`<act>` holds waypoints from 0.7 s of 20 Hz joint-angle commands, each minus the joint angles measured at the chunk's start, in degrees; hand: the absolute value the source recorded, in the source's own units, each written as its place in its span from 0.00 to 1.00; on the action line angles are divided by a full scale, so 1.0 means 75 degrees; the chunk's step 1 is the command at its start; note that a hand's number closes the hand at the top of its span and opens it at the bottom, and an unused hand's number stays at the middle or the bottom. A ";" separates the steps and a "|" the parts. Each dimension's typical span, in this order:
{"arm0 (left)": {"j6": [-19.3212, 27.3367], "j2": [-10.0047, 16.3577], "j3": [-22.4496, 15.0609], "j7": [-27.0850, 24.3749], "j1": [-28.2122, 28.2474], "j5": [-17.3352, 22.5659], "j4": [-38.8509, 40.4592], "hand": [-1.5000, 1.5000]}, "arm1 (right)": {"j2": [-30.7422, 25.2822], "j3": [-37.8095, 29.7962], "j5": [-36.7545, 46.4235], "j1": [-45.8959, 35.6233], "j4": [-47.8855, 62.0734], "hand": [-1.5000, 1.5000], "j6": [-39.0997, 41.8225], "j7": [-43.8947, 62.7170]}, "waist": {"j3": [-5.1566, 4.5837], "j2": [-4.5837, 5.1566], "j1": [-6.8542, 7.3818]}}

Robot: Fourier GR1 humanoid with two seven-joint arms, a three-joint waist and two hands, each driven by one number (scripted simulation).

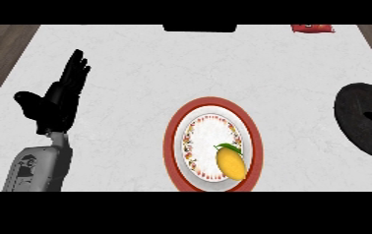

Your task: Pick the tomato from the plate and place it in the pan

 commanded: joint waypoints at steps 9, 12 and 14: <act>0.0001 0.0078 0.0110 0.0080 0.0454 -0.0012 -0.0290 0.50 | 0.0671 -0.1346 -0.2369 0.1137 -0.1408 0.00 0.1404 -0.1898 | -0.0055 -0.0160 -0.0382; -0.0012 0.0279 0.0458 -0.0047 0.0264 0.0101 0.0103 0.50 | 0.1134 -0.1304 -0.2740 0.1733 -0.2356 0.00 0.2271 -0.2161 | -0.0075 -0.0195 -0.0561; 0.0305 -0.0028 -0.0017 0.0417 0.0460 -0.0246 -0.0547 0.50 | 0.1187 -0.1319 -0.3001 0.2126 -0.3143 0.00 0.2757 -0.1935 | -0.0075 -0.0235 -0.0550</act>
